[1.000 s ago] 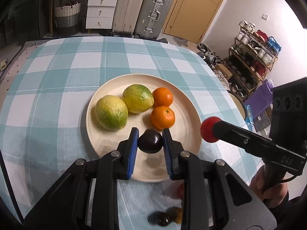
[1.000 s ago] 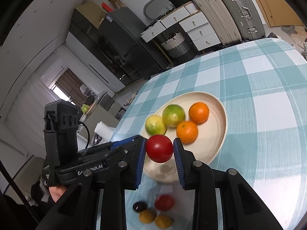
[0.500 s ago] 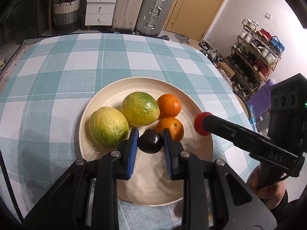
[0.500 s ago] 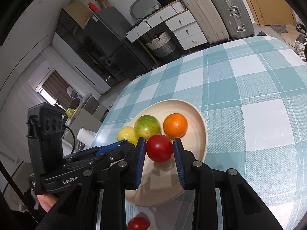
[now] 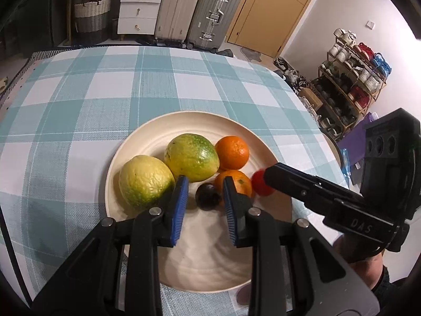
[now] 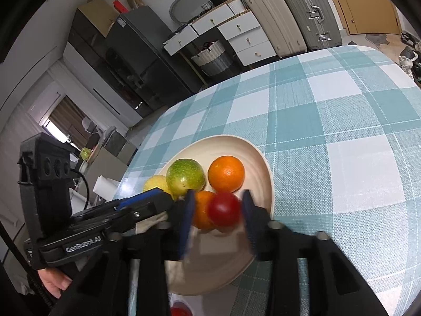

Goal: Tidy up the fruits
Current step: 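Lower the tomato and plum onto the plate and open both grippers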

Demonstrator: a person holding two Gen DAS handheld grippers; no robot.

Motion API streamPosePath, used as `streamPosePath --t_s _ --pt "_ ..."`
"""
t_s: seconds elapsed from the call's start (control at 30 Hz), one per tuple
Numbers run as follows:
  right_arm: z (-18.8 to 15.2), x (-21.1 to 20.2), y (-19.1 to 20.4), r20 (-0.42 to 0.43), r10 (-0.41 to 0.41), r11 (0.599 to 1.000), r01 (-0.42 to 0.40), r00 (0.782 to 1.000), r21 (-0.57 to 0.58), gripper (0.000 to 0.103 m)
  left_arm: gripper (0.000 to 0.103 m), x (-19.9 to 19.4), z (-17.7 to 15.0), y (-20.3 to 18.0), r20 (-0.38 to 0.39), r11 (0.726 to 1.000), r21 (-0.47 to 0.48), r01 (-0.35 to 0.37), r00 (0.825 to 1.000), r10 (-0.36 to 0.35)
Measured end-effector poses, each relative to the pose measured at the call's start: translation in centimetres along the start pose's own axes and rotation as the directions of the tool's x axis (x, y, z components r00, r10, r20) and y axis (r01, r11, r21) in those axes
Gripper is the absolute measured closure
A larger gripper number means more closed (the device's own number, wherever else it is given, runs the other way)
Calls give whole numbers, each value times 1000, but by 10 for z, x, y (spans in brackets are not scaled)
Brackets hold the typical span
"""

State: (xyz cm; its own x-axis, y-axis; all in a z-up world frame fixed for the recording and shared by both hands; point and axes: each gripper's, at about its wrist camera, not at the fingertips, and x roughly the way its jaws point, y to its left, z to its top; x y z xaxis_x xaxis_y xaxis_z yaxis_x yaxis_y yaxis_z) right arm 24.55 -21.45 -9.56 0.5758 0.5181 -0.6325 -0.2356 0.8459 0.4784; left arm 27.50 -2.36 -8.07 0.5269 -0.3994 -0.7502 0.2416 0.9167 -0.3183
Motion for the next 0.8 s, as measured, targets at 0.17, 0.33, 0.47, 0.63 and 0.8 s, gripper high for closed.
streamPosePath --t_s 0.17,0.33,0.47,0.63,0.8 --pt "1 -15 3 43 -7 1000 7 999 -12 52 79 -17 -3 -5 36 1000 14 -2 999 2" --pt "3 -33 8 84 -22 999 24 996 -27 51 67 -40 -7 -17 94 998 49 -45 995 41" --pt "1 -48 16 130 -33 998 39 991 -43 42 64 -63 -9 -28 154 993 74 -92 985 79" --pt "-6 -70 33 182 -30 994 49 983 -98 25 37 -88 -14 -37 205 987 68 -147 970 130" --pt "-15 -89 51 222 -15 987 50 975 -152 15 23 -112 -24 -42 240 983 62 -173 959 153"
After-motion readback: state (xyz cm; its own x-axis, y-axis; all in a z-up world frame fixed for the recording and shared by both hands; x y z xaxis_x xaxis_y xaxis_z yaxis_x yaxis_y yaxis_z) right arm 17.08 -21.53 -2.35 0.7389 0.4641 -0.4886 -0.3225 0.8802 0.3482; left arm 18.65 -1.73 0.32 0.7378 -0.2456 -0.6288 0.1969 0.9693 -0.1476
